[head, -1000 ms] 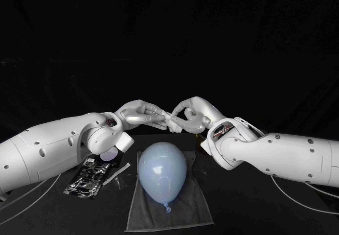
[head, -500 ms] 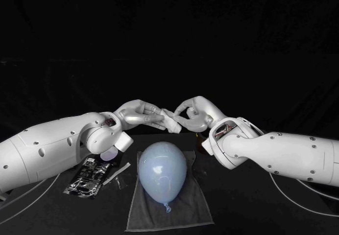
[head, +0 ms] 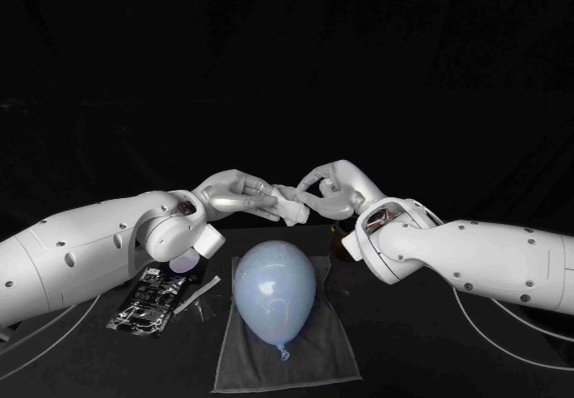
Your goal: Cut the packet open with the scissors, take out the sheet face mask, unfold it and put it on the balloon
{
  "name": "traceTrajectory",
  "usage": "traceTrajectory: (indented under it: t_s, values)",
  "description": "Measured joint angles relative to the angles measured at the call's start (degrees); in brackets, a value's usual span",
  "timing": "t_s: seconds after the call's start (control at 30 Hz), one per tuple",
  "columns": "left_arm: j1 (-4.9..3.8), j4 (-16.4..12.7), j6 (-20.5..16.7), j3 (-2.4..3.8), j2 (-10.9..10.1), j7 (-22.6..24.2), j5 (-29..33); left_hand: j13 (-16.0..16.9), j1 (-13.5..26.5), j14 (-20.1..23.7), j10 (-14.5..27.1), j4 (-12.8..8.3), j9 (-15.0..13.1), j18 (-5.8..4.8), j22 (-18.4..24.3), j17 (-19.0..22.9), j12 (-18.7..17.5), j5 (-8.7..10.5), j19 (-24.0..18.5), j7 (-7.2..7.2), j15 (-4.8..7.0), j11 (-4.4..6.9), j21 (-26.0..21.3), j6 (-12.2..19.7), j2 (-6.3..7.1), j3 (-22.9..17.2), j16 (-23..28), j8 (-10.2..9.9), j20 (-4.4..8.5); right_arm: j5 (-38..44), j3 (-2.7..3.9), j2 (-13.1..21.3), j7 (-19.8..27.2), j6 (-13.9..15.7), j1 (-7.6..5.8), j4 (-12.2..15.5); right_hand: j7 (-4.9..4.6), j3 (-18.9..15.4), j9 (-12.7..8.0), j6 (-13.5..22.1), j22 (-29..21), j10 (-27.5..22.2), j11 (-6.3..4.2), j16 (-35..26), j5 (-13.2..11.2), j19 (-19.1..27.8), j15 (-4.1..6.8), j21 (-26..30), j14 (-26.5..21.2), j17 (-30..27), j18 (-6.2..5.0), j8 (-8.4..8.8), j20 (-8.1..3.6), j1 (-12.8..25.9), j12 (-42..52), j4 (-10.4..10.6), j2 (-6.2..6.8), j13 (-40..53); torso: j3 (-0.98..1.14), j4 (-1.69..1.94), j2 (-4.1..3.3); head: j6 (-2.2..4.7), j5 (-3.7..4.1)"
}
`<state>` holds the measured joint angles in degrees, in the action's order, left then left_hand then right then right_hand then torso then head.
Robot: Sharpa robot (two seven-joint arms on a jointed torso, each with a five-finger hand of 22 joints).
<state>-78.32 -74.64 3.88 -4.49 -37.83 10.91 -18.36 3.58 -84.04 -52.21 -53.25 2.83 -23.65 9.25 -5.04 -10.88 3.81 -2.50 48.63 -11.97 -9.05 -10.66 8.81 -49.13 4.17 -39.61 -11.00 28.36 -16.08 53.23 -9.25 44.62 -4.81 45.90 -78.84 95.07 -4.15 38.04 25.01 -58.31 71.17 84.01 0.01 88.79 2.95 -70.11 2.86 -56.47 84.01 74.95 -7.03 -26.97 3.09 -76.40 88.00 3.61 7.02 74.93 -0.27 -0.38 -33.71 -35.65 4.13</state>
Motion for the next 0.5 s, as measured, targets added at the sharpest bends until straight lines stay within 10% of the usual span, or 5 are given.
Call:
traceTrajectory:
  t_s: [0.5]
  values:
    - [0.0,-0.02,-0.03,-0.12,-0.62,0.03,0.31,0.0,0.3,0.0,0.0,0.0,0.0,-0.03,-0.04,0.0,0.0,0.0,0.0,0.0,0.0,0.0,0.0,0.01,0.3,0.0,0.0,-0.21,0.0,-2.87,0.14,1.53,1.04,1.4,-0.07,-1.34,0.01,0.06,0.0,-0.03,0.3,0.0,0.0,0.0,-0.18,0.0,-0.01,-0.02,-0.01,-0.04,0.02,-0.13,0.0,0.0,0.31,-0.38,0.01,-0.01,-0.02,0.01,0.0,0.15,0.12]
